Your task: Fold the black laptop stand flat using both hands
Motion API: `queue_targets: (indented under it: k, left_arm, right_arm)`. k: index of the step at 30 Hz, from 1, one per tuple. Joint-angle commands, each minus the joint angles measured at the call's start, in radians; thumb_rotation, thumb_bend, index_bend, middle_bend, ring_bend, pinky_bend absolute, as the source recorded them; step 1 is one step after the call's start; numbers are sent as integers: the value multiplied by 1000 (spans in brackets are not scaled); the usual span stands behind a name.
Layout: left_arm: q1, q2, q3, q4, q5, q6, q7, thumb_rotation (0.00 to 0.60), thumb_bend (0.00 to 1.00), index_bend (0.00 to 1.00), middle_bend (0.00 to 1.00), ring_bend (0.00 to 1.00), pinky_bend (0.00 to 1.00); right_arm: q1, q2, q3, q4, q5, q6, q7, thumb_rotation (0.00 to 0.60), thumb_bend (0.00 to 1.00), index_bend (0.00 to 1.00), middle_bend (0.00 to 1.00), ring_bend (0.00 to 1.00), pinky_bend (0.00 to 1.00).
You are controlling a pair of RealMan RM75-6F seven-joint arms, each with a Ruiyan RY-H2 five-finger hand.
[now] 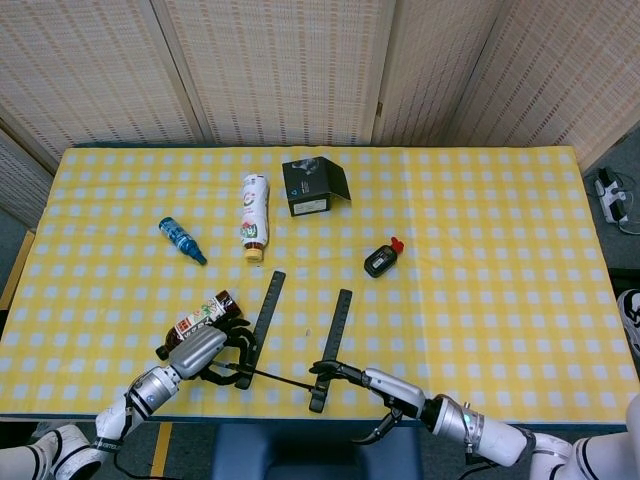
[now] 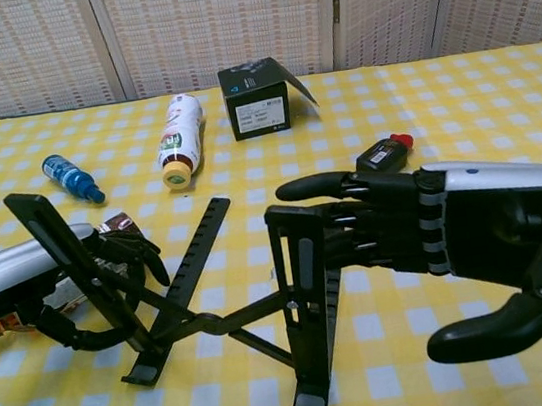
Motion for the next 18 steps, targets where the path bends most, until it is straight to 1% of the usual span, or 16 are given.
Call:
queue_targets:
  k: [1,6,9,11,13,18]
  left_arm:
    - [0,1,1,-3,2,1,-2,600,367,645,347,174,0]
    - [0,4,6,-12,9,2,-1,600,404,675,354,183,0]
    - [0,13,11,-29,11,0,4,600,403,650,355,184,0]
    - [0,23,14,-48,10,-5,9,600,395,593,355,181,0]
    - [-2,36,16,-70,10,-7,14,600,366,501,355,171,0]
    - [1,64,9,-105,2,-1,40,600,338,344,340,140,0]
  right_arm:
    - [-1,0,0,0,0,0,0,600,255,11,86,106,0]
    - [-2,0,-1,2,-1,-1,-1,600,255,11,86,106,0]
    - [-3,5,3,5,5,-3,-10,600,255,9,86,107,0]
    - [-6,8,8,9,13,-3,-26,600,255,6,84,108,0]
    - [-11,10,14,10,24,-8,-51,600,255,2,79,109,0]
    - [-15,4,25,7,51,-36,-83,600,254,0,58,94,0]
